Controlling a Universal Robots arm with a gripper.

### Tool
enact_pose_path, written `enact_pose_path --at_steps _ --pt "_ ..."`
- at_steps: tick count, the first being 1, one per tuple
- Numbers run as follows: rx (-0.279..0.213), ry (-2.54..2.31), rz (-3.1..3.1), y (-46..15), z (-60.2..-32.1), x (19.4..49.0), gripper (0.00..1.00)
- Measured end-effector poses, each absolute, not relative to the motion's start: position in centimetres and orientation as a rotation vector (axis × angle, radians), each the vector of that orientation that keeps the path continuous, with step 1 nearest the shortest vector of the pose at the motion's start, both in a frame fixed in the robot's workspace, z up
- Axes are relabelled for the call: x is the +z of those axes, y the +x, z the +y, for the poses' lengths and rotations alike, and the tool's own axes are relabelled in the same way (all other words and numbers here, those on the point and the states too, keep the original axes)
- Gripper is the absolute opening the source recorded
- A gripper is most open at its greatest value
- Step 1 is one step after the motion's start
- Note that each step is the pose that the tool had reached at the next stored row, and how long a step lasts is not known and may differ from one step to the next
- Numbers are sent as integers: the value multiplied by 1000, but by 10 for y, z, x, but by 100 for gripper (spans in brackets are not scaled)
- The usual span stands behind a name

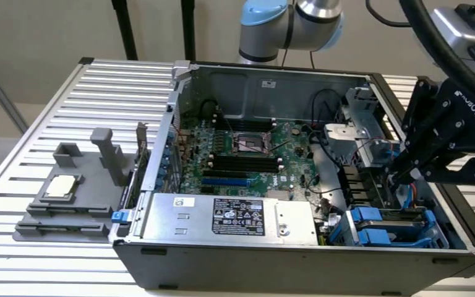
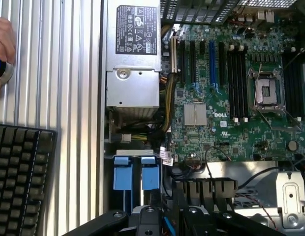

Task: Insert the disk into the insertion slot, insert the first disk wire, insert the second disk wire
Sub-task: 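Insert the second disk wire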

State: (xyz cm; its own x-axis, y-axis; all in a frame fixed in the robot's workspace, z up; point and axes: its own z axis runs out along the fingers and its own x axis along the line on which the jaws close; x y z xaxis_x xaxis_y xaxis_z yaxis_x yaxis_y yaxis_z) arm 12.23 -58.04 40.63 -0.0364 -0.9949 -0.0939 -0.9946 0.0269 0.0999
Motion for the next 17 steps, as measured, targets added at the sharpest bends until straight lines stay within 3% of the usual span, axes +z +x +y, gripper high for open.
enact_pose_path --at_steps 8,10,11,17 --pt "-199 2172 -2244 133 -562 406 25" --pt "-186 2167 -2240 136 -559 406 26" --pt "-179 2164 -2238 138 -557 406 33" --pt "-125 2140 -2218 145 -545 406 33"
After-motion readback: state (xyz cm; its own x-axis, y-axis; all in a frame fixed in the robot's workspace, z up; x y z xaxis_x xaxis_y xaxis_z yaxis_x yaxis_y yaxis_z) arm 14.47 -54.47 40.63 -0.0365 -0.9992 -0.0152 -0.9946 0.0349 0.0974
